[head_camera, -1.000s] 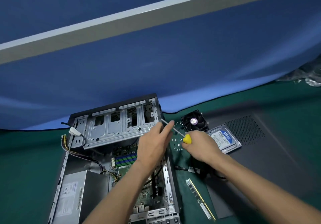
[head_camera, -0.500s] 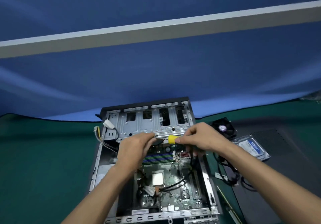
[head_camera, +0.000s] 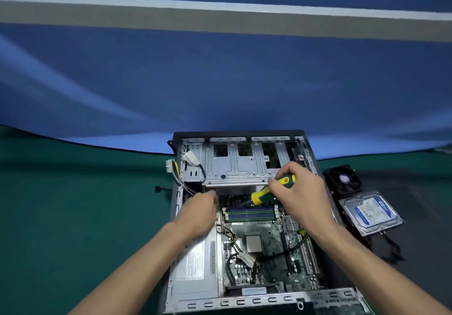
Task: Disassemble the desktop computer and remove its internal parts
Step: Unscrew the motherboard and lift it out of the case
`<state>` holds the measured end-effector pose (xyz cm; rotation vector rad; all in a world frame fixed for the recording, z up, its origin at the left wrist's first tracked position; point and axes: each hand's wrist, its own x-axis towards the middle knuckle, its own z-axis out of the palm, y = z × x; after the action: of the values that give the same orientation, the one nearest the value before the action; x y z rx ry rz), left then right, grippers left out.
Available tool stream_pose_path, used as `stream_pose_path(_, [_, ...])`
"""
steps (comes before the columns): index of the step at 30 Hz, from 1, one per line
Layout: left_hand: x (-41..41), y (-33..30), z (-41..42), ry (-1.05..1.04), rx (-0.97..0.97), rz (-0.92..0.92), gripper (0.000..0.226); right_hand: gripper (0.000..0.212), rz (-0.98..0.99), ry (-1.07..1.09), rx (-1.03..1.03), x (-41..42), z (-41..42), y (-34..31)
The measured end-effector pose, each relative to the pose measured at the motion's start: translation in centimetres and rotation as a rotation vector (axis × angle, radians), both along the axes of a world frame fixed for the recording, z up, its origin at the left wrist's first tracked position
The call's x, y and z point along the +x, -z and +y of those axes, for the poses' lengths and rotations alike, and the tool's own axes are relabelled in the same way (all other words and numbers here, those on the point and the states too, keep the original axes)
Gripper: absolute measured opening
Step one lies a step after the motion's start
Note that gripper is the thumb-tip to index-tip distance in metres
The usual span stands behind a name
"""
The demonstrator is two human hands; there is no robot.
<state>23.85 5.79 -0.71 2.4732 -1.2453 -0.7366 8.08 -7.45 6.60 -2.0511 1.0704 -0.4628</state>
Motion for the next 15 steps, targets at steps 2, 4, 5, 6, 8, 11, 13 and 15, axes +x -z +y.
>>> stream_pose_path(2, [0.1, 0.9, -0.1, 0.009, 0.121, 0.108, 0.036, 0.018, 0.079, -0.034, -0.052, 0.1, 0.6, 0.8])
stream_pose_path(4, [0.8, 1.3, -0.7, -0.005, 0.222, 0.263, 0.037, 0.018, 0.135, -0.058, -0.084, 0.4, 1.0, 1.7])
stream_pose_path(5, [1.2, 1.5, -1.1, -0.003, 0.276, 0.315, 0.037, 0.018, 0.152, -0.073, -0.093, 0.5, 1.2, 2.2])
stream_pose_path(6, [1.6, 1.6, -1.5, 0.017, 0.331, 0.342, 0.039, 0.018, 0.163, -0.09, -0.098, 0.7, 1.3, 2.6])
stream_pose_path(8, [1.9, 1.8, -2.1, 0.073, 0.433, 0.343, 0.043, 0.019, 0.18, -0.131, -0.108, 1.1, 1.6, 3.3])
stream_pose_path(11, [2.0, 2.4, -2.6, 0.153, 0.535, 0.324, 0.046, 0.019, 0.206, -0.191, -0.136, 1.7, 1.8, 3.9])
stream_pose_path(13, [2.2, 2.8, -2.9, 0.159, 0.559, 0.325, 0.046, 0.018, 0.226, -0.226, -0.156, 2.0, 1.8, 4.2])
stream_pose_path(15, [2.3, 3.2, -2.9, 0.124, 0.561, 0.313, 0.046, 0.018, 0.245, -0.265, -0.17, 2.2, 1.9, 4.5])
